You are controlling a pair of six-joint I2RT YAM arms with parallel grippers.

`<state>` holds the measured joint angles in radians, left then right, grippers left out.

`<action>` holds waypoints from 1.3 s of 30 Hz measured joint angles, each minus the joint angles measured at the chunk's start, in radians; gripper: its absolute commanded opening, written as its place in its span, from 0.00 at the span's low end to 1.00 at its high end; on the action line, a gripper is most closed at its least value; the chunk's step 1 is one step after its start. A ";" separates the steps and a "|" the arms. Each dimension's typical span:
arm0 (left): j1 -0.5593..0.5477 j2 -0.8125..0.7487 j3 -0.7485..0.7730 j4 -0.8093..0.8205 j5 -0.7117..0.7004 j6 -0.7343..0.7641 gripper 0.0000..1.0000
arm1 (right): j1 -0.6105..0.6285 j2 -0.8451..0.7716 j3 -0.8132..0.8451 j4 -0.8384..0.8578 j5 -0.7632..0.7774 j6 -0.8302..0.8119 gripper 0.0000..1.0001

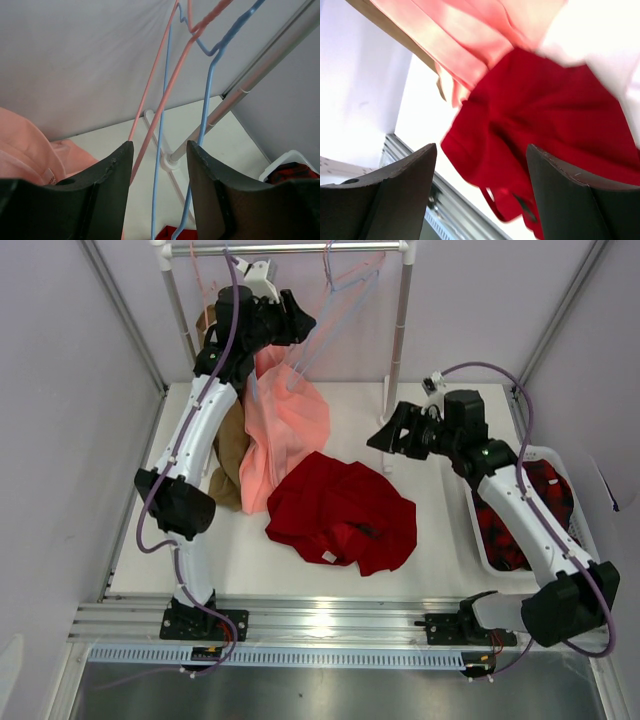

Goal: Place the skirt on the hanger

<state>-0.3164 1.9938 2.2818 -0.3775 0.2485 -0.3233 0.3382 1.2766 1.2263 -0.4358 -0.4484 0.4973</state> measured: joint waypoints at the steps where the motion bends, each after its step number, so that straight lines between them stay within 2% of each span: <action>1: 0.000 0.000 0.000 0.002 0.002 0.000 0.51 | 0.000 0.022 0.030 0.007 -0.006 0.000 0.78; 13: 0.003 0.003 -0.055 0.041 0.040 -0.018 0.50 | 0.000 0.212 0.239 0.148 -0.051 0.050 0.79; 17: 0.003 0.006 -0.055 0.051 0.044 -0.019 0.41 | 0.000 0.253 0.273 0.164 -0.058 0.069 0.79; 19: 0.003 0.010 -0.055 0.057 0.044 -0.020 0.30 | 0.000 0.259 0.283 0.165 -0.058 0.072 0.79; 21: 0.003 0.016 -0.052 0.063 0.045 -0.025 0.23 | 0.000 0.259 0.289 0.165 -0.058 0.075 0.79; 26: 0.003 0.034 -0.035 0.070 0.068 -0.027 0.15 | 0.000 0.259 0.293 0.158 -0.057 0.069 0.79; 29: 0.002 0.035 -0.034 0.077 0.082 -0.026 0.00 | 0.000 0.257 0.293 0.151 -0.056 0.063 0.79; 34: -0.015 0.034 -0.032 0.085 0.064 -0.017 0.00 | 0.000 0.234 0.291 0.124 -0.045 0.044 0.79; 39: -0.046 -0.028 -0.110 0.117 -0.035 0.029 0.00 | 0.000 0.160 0.256 0.100 -0.027 0.021 0.79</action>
<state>-0.3622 1.9659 2.1715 -0.2604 0.2131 -0.2939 0.3382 1.4368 1.4826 -0.3355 -0.4755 0.5182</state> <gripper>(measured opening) 0.033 0.789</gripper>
